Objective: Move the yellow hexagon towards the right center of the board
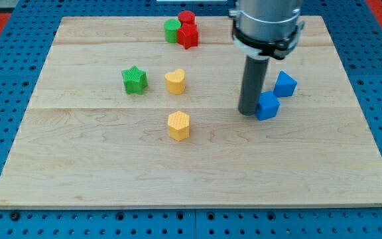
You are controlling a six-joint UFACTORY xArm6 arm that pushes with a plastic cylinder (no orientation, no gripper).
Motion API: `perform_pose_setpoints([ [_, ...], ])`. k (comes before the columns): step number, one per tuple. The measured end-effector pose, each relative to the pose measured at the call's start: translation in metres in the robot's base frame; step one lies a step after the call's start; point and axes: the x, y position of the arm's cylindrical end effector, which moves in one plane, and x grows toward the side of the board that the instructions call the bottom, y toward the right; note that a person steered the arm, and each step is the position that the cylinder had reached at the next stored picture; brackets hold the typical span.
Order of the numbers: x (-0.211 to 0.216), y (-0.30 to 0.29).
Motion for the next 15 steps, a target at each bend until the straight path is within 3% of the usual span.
perform_pose_setpoints([
  [2,0.007,0.048],
  [4,0.066,-0.035],
  [5,0.064,-0.119],
  [6,0.041,-0.172],
  [8,-0.041,-0.148],
  [9,-0.048,-0.137],
  [10,-0.025,-0.191],
  [13,0.012,-0.134],
  [15,0.002,-0.001],
])
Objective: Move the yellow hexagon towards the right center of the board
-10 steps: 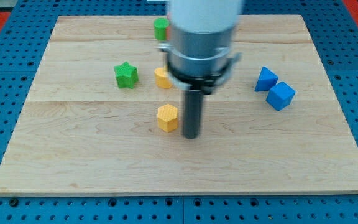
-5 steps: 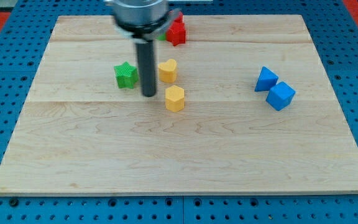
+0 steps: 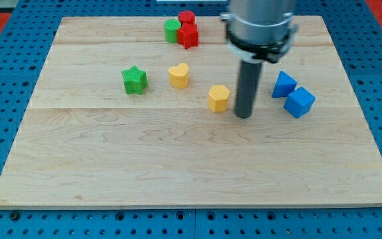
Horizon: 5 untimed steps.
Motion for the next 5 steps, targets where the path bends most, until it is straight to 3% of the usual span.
perform_pose_setpoints([
  [2,0.012,-0.135],
  [3,-0.018,-0.161],
  [4,-0.037,-0.105],
  [5,-0.045,-0.089],
])
